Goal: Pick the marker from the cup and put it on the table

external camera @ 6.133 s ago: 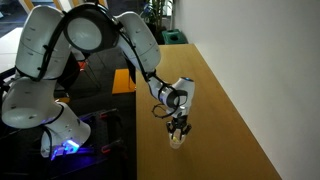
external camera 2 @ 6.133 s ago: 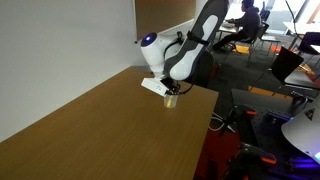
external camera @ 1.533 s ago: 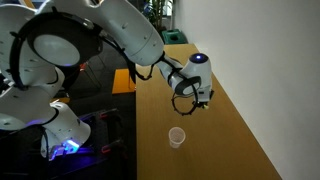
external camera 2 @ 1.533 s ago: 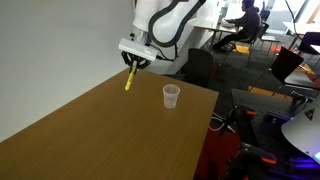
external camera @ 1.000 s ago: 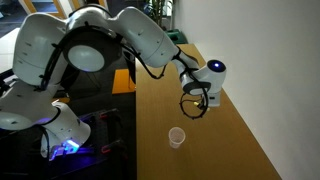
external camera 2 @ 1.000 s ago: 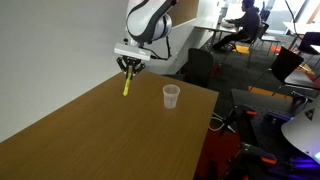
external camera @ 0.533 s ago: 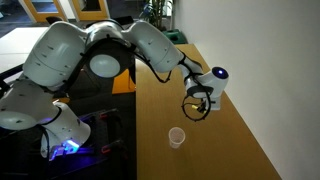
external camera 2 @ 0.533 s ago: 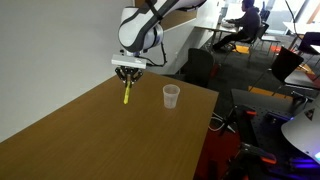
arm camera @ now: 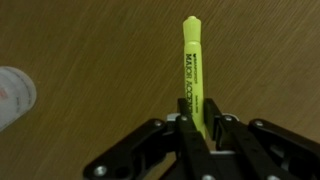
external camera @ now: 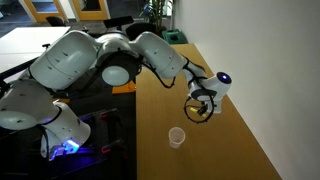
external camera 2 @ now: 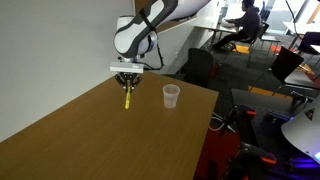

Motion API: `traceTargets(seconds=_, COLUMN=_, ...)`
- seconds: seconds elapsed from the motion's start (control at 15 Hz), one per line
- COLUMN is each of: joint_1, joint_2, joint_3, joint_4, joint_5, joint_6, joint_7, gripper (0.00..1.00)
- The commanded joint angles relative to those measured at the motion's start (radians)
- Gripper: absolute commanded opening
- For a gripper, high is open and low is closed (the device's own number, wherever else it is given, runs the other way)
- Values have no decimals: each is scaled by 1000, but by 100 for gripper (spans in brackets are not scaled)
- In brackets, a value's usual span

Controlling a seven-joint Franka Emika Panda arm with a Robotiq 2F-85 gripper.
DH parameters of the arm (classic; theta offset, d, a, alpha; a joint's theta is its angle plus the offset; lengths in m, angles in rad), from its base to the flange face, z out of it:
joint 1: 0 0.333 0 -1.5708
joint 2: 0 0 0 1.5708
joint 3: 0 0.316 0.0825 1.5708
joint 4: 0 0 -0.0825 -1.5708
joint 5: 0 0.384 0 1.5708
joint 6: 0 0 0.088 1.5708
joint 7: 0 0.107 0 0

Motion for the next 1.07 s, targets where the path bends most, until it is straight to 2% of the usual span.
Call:
traceTargets(seconds=0.0, joint_1=2, joint_2=75, joint_3=-13, joint_4=120, joint_5=40, joint_6=-95, joint_7=-36, gripper=5)
traceTargets(seconds=0.6, joint_1=3, joint_2=206, joint_3=-18, joint_4=285, joint_5=34, joint_6=-209, joint_7=-16, gripper=5)
traceTargets(seconds=0.67, joint_1=4, joint_2=214, joint_3=-19, joint_4=298, joint_5=32, joint_6=-220, joint_7=-13, gripper=45)
traceTargets(seconds=0.8, joint_1=9, joint_2=225, joint_3=-26, joint_4=316, joint_5=26, joint_6=-232, joint_7=-3, gripper=53)
traceTargets(seconds=1.0, joint_1=25, joint_2=204, joint_3=-38, joint_4=297, joint_5=20, joint_6=-227, joint_7=21, gripper=77)
